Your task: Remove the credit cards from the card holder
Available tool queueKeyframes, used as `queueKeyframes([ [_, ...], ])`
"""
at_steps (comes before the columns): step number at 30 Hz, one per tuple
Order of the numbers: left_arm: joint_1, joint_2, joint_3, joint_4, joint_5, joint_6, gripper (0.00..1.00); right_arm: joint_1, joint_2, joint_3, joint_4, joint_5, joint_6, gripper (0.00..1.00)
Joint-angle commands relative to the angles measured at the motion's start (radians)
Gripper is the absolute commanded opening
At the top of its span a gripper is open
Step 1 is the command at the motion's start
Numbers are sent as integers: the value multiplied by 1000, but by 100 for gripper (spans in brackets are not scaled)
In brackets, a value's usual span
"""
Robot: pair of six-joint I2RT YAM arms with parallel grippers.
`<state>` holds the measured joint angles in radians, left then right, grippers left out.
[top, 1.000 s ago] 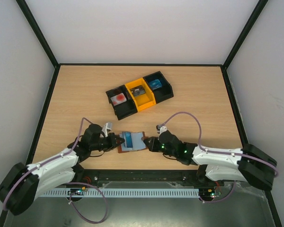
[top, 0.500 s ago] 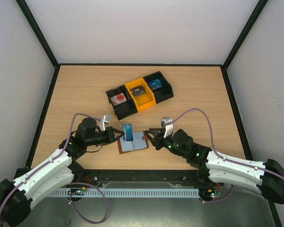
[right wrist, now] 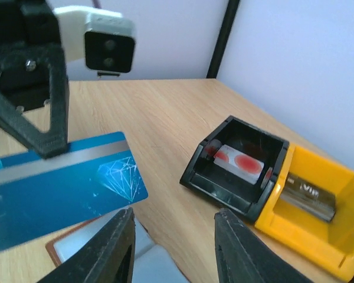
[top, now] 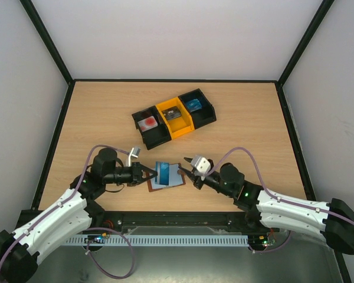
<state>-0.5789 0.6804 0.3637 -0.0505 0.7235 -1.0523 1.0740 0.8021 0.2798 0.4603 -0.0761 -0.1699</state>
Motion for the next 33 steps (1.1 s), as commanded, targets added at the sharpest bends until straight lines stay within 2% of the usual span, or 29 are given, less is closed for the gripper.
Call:
queueKeyframes([
  [1,5,-23,1,32,112,-59,3,7,-10,-44,105,-59,-308,38],
  [6,5,-36,-41,106,154,-122,3,6,-23,-85,130,-75,-487,40],
  [13,5,-40,-72,175,171,-174,3,6,-13,-88,151,-193,-605,41],
  [19,6,-39,-118,271,177,-260,3,13,40,-84,187,-187,-645,42],
  [23,6,-37,-117,290,180,-281,3,20,57,-72,149,-159,-693,43],
  [28,5,-37,-132,334,177,-321,3,41,81,-61,146,-112,-734,47],
  [33,5,-35,-149,376,172,-358,3,74,119,-36,170,-102,-752,42],
])
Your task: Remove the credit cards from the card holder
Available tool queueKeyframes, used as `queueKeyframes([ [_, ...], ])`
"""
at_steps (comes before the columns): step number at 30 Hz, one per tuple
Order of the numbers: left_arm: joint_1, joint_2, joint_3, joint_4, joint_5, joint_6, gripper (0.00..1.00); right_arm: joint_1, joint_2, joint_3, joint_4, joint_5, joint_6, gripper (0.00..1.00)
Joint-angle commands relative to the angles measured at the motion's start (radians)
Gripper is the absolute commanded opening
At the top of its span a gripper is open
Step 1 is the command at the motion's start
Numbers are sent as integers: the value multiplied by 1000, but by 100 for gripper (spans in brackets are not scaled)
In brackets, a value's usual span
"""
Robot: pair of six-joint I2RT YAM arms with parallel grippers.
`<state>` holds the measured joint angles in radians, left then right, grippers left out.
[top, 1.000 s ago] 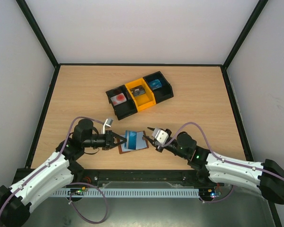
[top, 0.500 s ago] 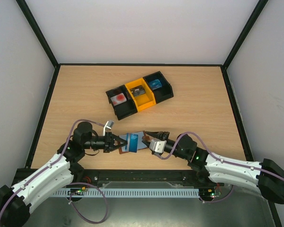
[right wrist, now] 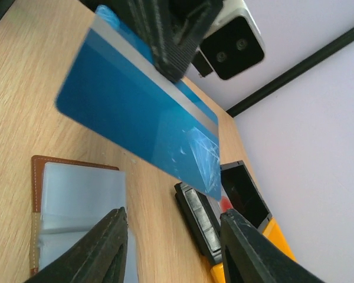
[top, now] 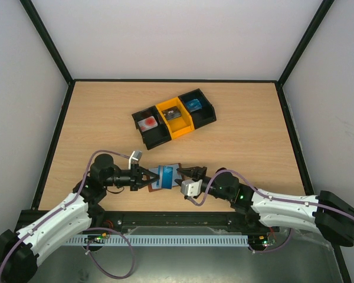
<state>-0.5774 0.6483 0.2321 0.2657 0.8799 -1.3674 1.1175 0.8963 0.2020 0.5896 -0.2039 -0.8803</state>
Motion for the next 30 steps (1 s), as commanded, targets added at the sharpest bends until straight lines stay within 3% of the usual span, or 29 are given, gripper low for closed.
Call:
queueKeyframes([
  [1,4,-3,-18,60,14,-45,3,42,35,47,48,39,-49,41],
  [14,4,-8,-55,113,0,-104,3,135,86,44,180,158,-121,39],
  [22,4,-1,-80,165,-23,-154,3,148,93,50,158,102,-116,36],
  [24,4,16,-76,210,-18,-182,3,151,88,47,172,105,-107,31],
  [27,4,50,-52,208,-6,-172,3,151,65,44,185,115,-95,5],
  [30,4,62,-53,217,-7,-176,3,151,42,46,183,127,-57,2],
])
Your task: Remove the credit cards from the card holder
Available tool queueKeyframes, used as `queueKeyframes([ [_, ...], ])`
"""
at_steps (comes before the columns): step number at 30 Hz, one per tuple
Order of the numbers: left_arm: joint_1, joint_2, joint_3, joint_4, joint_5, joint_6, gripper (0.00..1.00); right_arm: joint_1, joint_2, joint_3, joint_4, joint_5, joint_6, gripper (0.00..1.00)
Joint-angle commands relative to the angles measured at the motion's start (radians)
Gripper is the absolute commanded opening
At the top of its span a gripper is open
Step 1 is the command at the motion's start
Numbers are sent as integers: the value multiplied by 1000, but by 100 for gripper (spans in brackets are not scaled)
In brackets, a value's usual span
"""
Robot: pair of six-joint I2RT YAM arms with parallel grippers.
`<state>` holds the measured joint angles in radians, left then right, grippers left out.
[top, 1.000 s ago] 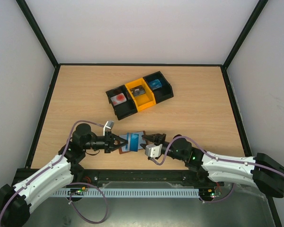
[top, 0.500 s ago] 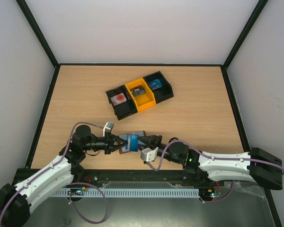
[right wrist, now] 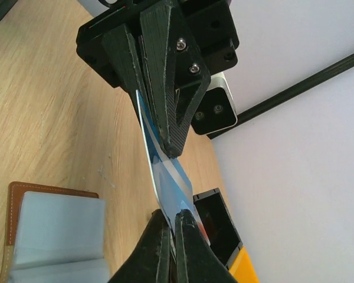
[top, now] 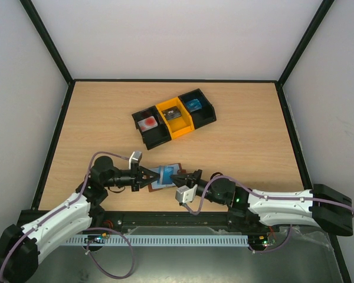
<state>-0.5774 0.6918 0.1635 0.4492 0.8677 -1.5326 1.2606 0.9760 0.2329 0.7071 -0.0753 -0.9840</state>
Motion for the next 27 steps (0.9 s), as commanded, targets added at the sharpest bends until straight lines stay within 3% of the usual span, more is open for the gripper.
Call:
queueKeyframes([
  [1,4,15,17,37,4,-14,4,8,-48,18,59,1,71,2],
  [4,4,-12,44,-45,-41,33,23,8,-91,10,48,1,127,2],
  [7,5,-58,110,-170,-131,122,27,8,-129,14,10,-3,184,2],
  [8,5,-70,122,-173,-147,133,35,8,-138,22,-14,-1,203,2],
  [10,8,-85,148,-183,-172,162,62,8,-160,31,-38,13,259,2],
  [12,8,-87,179,-243,-212,213,74,8,-185,27,-25,30,331,2],
  [15,9,-91,225,-336,-291,330,81,8,-228,35,-38,36,480,2],
  [19,16,-140,257,-400,-362,472,83,7,-278,31,-54,53,722,2],
  [23,19,-227,222,-318,-361,516,83,8,-293,82,-128,221,1145,2],
  [27,18,-280,168,-203,-272,519,85,8,-241,67,11,198,1584,2],
])
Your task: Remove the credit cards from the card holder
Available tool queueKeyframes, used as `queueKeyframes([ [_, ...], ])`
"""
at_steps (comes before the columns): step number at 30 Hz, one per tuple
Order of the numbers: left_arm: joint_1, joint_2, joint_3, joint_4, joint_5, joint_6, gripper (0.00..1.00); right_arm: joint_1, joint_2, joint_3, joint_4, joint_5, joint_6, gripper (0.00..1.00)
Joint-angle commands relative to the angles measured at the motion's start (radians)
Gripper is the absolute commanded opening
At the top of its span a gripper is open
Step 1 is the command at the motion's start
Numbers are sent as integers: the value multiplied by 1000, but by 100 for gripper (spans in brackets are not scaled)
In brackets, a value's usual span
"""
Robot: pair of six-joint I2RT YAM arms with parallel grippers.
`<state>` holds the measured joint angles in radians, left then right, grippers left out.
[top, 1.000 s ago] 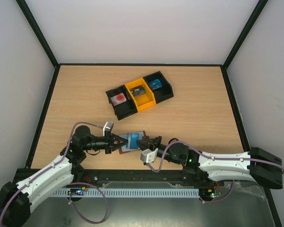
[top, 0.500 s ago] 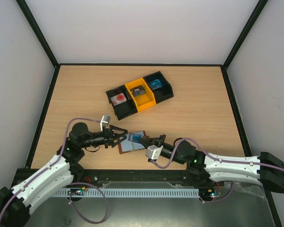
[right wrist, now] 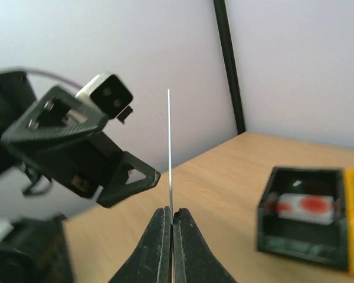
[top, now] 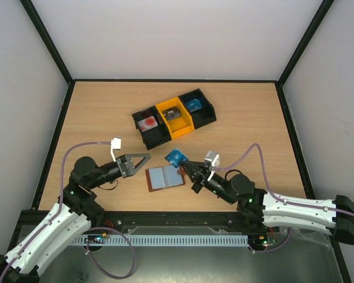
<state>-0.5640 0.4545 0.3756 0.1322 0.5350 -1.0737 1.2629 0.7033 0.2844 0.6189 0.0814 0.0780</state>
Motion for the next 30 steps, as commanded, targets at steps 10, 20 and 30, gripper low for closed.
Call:
queueKeyframes([
  [10,3,-34,-158,346,137,-75,80,6,314,-60,646,10,1064,2],
  [20,4,-18,-195,425,111,-114,18,5,584,-64,963,-85,1194,2],
  [30,3,-15,-213,412,156,-106,3,4,495,-135,827,-11,1227,5],
])
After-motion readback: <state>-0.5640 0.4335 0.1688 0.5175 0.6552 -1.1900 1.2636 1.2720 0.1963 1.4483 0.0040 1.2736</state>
